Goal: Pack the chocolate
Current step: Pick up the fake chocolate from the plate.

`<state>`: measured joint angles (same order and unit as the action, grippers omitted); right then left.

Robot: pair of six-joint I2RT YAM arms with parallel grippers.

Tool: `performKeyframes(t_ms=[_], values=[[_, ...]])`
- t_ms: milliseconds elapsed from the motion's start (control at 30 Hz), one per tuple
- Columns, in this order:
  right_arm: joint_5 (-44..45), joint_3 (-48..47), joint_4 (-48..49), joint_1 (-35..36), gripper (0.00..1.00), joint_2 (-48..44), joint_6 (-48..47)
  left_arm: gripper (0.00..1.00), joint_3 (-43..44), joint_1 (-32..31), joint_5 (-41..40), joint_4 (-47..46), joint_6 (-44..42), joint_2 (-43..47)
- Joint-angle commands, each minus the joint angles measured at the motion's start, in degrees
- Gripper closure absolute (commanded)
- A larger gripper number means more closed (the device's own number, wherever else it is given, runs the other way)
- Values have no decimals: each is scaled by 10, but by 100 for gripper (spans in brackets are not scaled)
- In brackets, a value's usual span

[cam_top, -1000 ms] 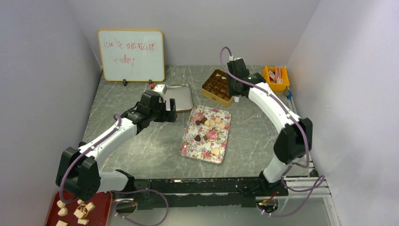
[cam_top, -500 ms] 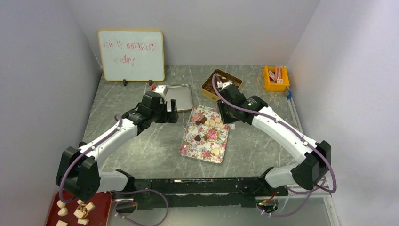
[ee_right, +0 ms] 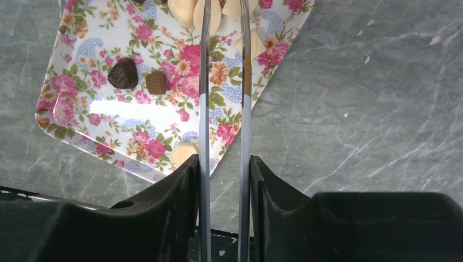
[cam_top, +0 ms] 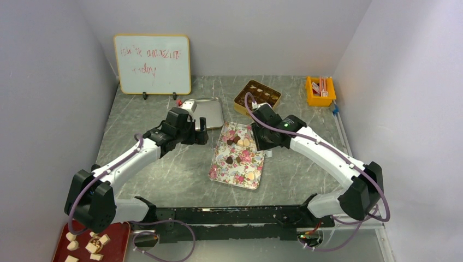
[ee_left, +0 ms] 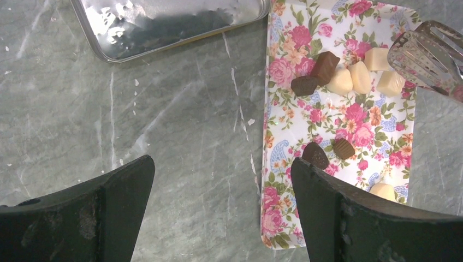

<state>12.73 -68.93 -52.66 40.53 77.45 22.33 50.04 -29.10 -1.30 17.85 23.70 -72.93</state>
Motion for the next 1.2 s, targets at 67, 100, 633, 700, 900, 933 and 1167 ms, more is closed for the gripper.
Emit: performKeyframes(t_ms=[67,100,633,700,900,933,1167], values=[[15,-1,9,3,61,9,19,0,-5,-3,8,-15,9,9],[17,-2,7,3,60,11,21,0,-5,-3,8,-15,9,10],[46,0,-7,3,60,38,48,0,-6,-3,8,-19,1,2],[42,0,-3,3,59,40,49,0,-5,-3,8,-19,0,0],[30,-1,3,3,59,49,52,0,-2,-3,8,-19,-6,-4],[29,-1,4,3,59,51,53,0,-1,-3,8,-19,-7,-5],[16,-3,9,5,59,61,58,0,1,-3,8,-19,-15,-10]])
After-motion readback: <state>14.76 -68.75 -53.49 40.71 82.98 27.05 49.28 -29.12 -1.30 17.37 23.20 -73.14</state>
